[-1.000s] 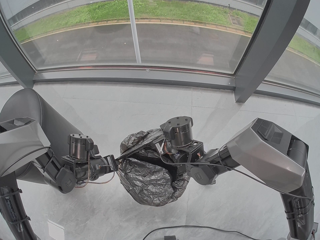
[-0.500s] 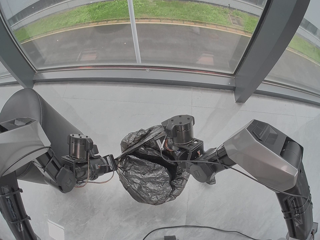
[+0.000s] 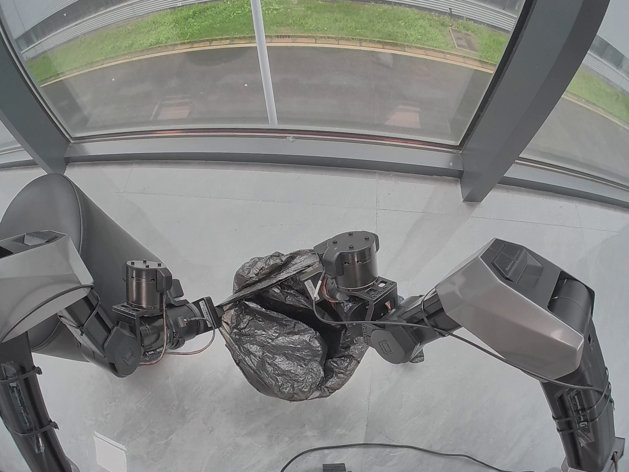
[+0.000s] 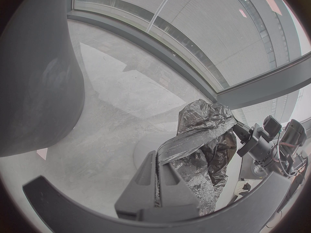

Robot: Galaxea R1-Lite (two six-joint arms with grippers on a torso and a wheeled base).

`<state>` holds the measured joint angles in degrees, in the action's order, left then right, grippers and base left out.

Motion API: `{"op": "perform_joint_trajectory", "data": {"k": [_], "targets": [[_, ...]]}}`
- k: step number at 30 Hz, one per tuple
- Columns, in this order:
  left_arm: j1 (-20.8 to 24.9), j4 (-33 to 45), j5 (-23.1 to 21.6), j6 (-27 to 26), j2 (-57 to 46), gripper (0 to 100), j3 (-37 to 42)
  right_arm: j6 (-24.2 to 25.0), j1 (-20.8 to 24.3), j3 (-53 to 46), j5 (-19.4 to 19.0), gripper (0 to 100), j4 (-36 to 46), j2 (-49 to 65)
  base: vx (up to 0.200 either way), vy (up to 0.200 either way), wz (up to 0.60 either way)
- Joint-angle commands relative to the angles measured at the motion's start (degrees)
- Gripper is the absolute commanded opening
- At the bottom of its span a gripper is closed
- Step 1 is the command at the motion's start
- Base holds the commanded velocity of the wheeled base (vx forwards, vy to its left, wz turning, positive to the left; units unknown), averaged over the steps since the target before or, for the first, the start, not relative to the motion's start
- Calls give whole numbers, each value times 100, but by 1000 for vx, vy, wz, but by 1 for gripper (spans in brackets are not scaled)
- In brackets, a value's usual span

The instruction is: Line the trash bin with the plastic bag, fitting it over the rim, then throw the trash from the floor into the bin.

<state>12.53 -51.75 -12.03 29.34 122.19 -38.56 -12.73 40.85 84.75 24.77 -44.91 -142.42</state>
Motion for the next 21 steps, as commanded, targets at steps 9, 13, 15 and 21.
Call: {"op": "perform_joint_trajectory", "data": {"k": [9,13,15,21], "targets": [[48,-2,-10,10,25,0,296,-2,116,-240,1,0,-53,74,0,0,0],[48,-19,-1,10,25,0,349,-2,107,-222,1,0,-62,74,0,0,0],[4,-19,-10,10,60,0,279,-2,99,-204,1,0,-62,66,0,0,0],[-23,-19,-1,1,104,0,182,-2,81,-204,1,0,-62,74,0,0,0]]}}
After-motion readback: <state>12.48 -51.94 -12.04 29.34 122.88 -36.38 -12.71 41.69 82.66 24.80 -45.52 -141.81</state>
